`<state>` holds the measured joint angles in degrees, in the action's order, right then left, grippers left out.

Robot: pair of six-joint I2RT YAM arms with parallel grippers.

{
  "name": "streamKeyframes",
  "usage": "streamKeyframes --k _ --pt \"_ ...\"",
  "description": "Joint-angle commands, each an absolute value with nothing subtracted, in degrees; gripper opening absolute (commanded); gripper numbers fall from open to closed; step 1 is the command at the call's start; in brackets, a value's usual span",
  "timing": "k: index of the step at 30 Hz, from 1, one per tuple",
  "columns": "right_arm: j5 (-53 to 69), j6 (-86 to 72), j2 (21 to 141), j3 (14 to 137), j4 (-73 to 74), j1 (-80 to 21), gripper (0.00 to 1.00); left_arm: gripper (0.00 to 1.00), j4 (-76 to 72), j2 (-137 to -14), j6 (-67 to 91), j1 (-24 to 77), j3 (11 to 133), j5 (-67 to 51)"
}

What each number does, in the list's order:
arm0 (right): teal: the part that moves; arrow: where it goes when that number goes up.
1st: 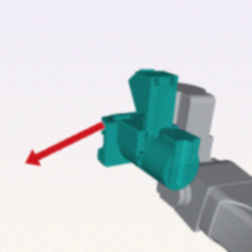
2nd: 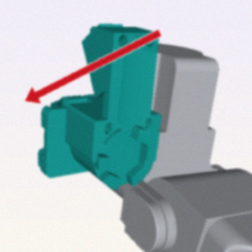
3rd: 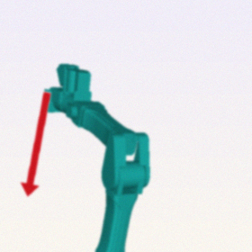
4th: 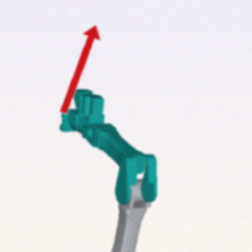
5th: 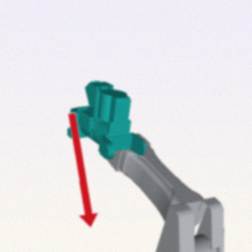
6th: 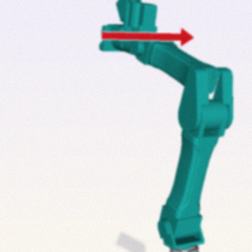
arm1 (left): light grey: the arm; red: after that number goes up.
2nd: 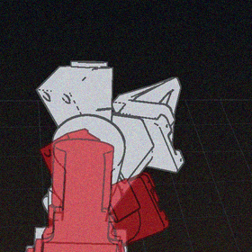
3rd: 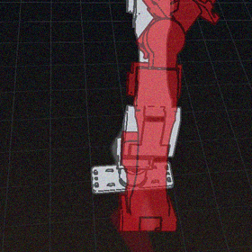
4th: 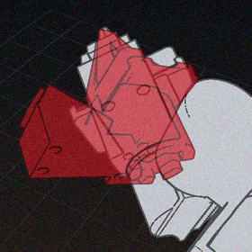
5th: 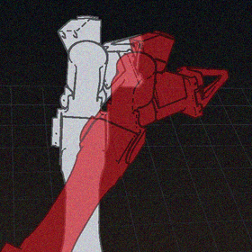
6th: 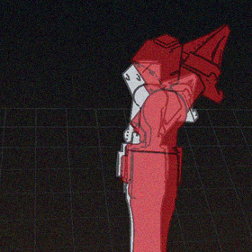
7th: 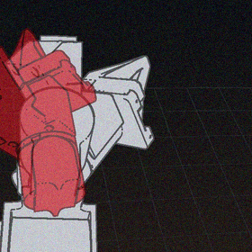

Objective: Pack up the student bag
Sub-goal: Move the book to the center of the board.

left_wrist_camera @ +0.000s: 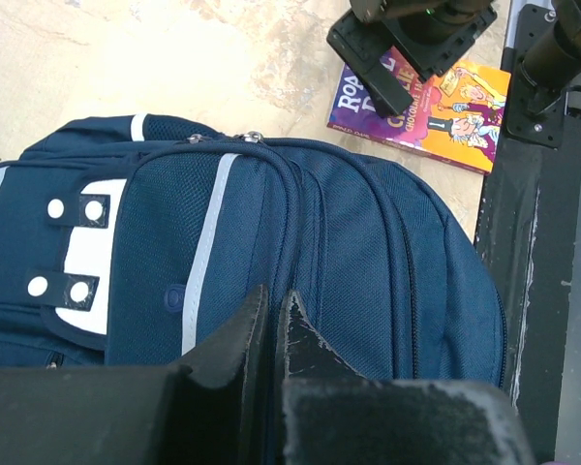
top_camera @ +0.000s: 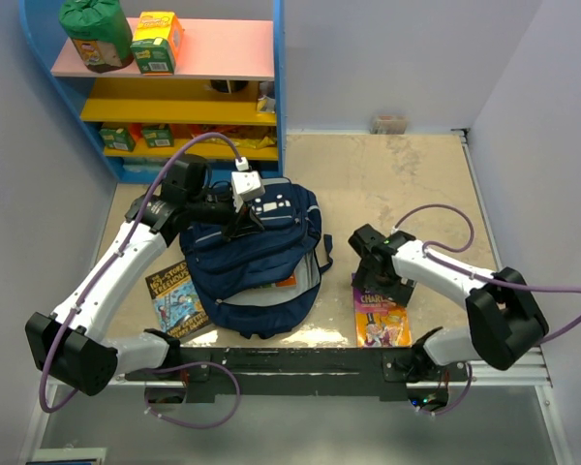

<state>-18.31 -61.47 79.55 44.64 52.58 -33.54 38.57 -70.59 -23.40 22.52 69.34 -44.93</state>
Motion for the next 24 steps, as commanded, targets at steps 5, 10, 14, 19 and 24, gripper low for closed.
streamKeyframes --k 5,10,14,19,24 --pt "-7.05 -72.06 85.34 37.71 41.25 -42.71 0.99 0.0 33.05 -67.76 -25.84 21.53 70.93 -43.95" --pt "-2.91 -75.41 89.28 37.35 31.39 -42.63 0.99 0.0 33.13 -67.85 -26.28 21.09 70.31 -44.03" --pt "-5.0 -75.5 95.08 43.83 29.71 -41.49 0.99 0.0 33.75 -67.59 -26.81 20.74 69.87 -44.03" --pt "-7.55 -74.01 97.47 47.11 28.83 -34.04 0.99 0.0 34.1 -66.97 -26.63 20.57 69.61 -43.86" --pt "-10.98 -71.46 94.32 47.29 29.53 -25.15 0.99 0.0 33.93 -66.97 -26.54 20.48 69.26 -43.16"
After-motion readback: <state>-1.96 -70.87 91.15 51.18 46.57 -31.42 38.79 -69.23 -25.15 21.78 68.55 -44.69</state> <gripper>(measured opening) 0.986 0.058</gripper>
